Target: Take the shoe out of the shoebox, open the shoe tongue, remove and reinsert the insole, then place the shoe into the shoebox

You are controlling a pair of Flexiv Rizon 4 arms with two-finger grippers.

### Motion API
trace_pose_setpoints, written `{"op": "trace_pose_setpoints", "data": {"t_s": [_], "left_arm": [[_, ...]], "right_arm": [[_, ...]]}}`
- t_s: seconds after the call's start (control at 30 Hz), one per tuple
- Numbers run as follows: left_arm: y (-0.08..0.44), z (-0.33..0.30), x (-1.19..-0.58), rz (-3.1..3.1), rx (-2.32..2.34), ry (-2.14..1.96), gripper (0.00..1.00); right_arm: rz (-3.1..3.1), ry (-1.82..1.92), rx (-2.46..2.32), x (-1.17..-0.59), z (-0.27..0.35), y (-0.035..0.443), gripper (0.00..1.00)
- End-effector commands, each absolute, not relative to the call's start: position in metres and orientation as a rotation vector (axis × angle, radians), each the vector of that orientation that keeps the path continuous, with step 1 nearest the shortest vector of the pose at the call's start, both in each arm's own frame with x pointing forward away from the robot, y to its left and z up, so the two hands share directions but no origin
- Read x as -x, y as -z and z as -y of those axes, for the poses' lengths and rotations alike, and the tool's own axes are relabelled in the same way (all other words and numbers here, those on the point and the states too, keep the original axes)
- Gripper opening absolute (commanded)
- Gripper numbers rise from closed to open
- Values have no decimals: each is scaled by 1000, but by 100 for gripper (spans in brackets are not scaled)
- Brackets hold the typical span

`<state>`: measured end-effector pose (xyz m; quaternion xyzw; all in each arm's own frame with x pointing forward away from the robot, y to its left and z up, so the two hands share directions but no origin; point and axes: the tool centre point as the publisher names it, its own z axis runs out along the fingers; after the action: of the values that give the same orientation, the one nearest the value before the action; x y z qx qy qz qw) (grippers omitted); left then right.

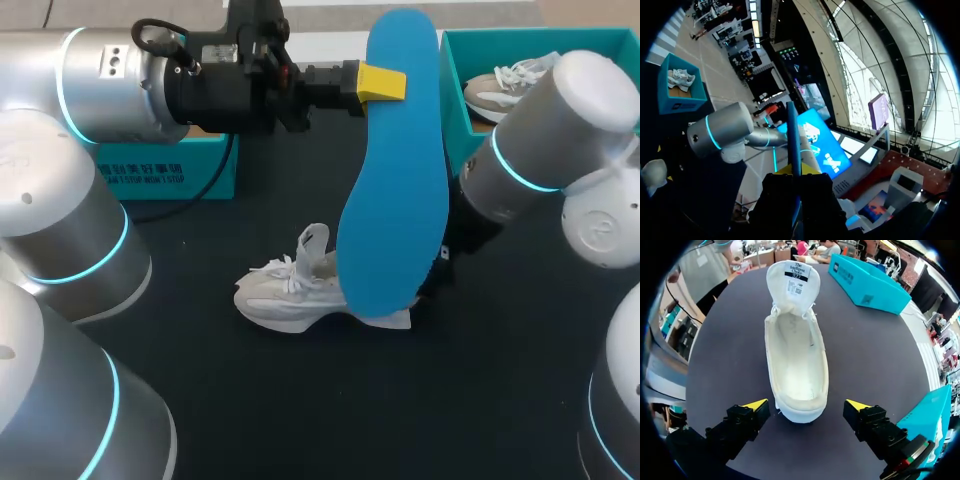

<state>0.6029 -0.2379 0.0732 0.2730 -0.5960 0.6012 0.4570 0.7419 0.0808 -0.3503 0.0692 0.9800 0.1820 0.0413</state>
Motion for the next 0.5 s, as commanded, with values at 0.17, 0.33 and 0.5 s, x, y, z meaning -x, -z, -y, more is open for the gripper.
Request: {"op": "trace_pose_setpoints", "data": {"t_s": [0.17, 0.33, 0.5], "left_arm": [[-72, 238, -601, 1467, -675, -1485, 0], [-72, 238, -601, 1467, -675, -1485, 0], [-72, 238, -601, 1467, -675, -1485, 0]], "right_arm": [[-3070, -398, -267, -736, -87, 335, 100], [-3089, -380, -271, -732, -92, 337, 100], [-3109, -361, -279, -732, -101, 338, 100]]}}
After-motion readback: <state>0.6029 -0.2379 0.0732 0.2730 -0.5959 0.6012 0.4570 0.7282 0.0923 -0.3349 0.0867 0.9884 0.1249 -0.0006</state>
